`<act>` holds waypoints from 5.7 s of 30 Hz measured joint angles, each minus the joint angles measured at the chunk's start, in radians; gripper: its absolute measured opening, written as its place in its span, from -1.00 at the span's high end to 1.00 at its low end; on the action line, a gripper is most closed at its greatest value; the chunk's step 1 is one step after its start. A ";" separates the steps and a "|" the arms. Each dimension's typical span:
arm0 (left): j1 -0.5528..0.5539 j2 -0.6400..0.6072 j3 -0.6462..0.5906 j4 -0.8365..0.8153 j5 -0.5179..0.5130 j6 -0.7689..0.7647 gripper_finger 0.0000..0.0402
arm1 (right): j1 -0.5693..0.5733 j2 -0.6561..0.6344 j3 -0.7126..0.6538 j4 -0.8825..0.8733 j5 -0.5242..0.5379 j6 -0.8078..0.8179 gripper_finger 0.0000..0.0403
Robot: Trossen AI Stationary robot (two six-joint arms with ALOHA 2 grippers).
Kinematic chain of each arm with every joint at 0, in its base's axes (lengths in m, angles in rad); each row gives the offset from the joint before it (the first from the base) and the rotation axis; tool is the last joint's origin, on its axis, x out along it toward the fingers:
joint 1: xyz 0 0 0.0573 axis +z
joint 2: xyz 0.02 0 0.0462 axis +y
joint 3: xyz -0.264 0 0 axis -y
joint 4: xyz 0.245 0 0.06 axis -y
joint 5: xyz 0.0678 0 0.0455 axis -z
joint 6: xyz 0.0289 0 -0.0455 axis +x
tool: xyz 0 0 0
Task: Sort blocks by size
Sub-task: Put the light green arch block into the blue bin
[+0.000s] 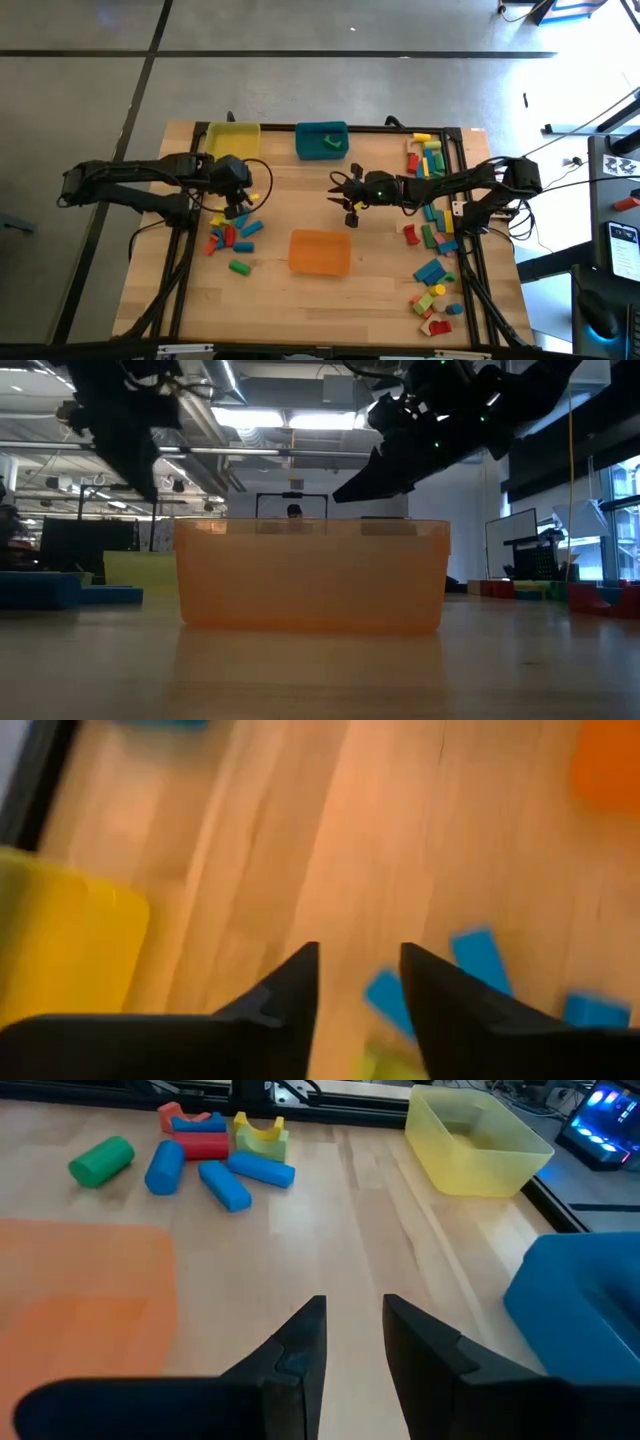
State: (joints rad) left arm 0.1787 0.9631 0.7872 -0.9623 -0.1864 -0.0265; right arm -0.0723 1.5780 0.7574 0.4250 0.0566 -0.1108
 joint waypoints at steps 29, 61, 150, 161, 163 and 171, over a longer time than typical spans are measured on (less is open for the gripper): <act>0.034 0.422 -0.013 -0.115 0.071 0.041 0.15 | 0.000 0.001 0.001 -0.032 0.000 0.025 0.51; 0.091 0.654 -0.015 -0.164 0.100 0.136 0.15 | 0.000 0.001 0.001 -0.039 -0.001 0.028 0.51; 0.465 1.021 0.663 0.551 0.090 0.344 0.78 | -0.066 -0.288 0.000 -0.117 0.343 -0.101 0.51; 0.499 1.098 0.660 0.551 0.103 0.348 0.78 | -0.066 -0.288 0.000 -0.118 0.343 -0.100 0.51; 0.499 1.097 0.660 0.554 0.106 0.348 0.78 | -0.066 -0.288 0.000 -0.119 0.343 -0.100 0.51; 0.498 1.096 0.660 0.554 0.106 0.341 0.78 | -0.066 -0.288 0.000 -0.122 0.343 -0.100 0.51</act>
State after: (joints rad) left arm 0.6769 2.0594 1.4471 -0.4088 -0.0807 0.3147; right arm -0.1383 1.2896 0.7578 0.3027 0.4000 -0.2109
